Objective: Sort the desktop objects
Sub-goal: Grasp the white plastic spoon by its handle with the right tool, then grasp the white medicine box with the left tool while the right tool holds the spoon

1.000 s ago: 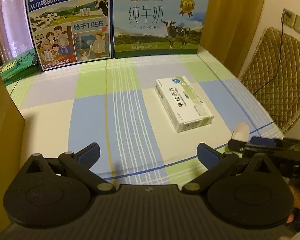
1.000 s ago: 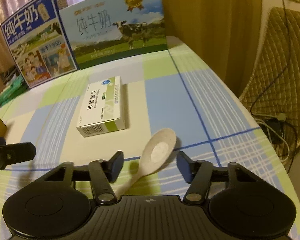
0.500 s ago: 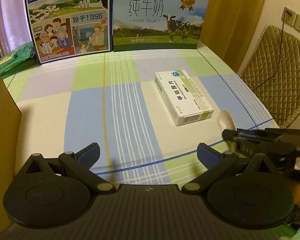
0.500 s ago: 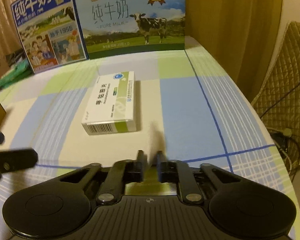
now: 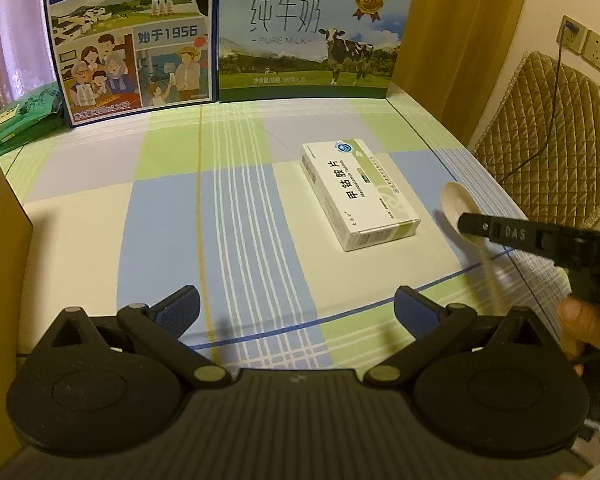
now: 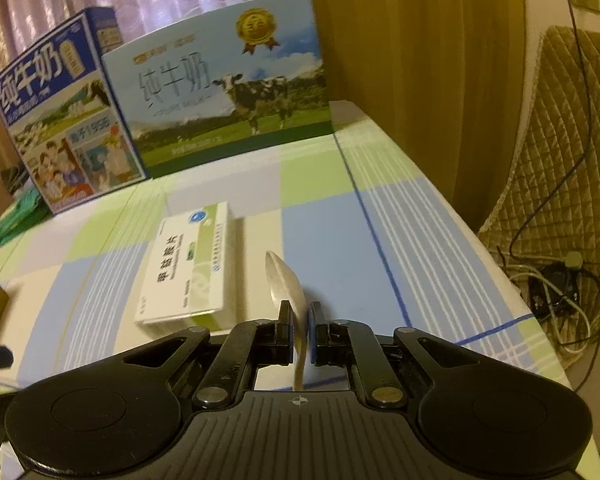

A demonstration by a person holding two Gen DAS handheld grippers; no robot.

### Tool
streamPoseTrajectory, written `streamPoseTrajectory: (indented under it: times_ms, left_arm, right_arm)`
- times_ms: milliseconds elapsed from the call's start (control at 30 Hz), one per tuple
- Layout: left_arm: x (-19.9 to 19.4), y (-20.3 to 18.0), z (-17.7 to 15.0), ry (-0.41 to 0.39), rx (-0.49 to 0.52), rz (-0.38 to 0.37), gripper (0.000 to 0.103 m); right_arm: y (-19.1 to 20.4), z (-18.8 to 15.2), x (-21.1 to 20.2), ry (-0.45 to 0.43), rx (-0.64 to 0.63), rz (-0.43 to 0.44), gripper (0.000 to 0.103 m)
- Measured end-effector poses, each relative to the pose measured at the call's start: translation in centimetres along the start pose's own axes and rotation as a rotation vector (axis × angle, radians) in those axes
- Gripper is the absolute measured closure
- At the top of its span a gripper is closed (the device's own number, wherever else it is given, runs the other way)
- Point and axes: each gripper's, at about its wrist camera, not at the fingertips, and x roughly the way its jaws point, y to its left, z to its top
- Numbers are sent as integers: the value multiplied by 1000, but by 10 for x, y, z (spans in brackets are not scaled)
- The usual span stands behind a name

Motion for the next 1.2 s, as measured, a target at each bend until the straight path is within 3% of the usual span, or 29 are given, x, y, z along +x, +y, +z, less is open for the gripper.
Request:
streamPoseTrajectory:
  times_ms: [100, 167, 233, 567, 833, 900, 933, 1200]
  left_arm:
    - [2, -2, -1, 5, 7, -1, 2]
    - [3, -2, -2, 9, 5, -3, 2]
    - [4, -2, -3, 11, 8, -1, 2]
    - [6, -1, -5, 18, 8, 0, 2]
    - [7, 1, -4, 10, 1, 2, 2]
    - [8, 1, -4, 9, 2, 0, 2]
    - [8, 1, -3, 7, 1, 1, 2]
    - [20, 3, 2, -5, -12, 10, 2]
  right_arm:
    - [-9, -1, 1, -1, 7, -12, 87]
    - [-11, -3, 0, -6, -8, -26, 59]
    - [-10, -6, 0, -7, -25, -15, 55]
    - [10, -12, 8, -18, -167, -14, 55]
    - [11, -13, 19, 11, -185, -39, 56]
    - [12, -12, 20, 11, -192, -43, 62]
    - [12, -12, 20, 12, -190, -44, 73]
    - [7, -3, 14, 15, -148, -38, 74]
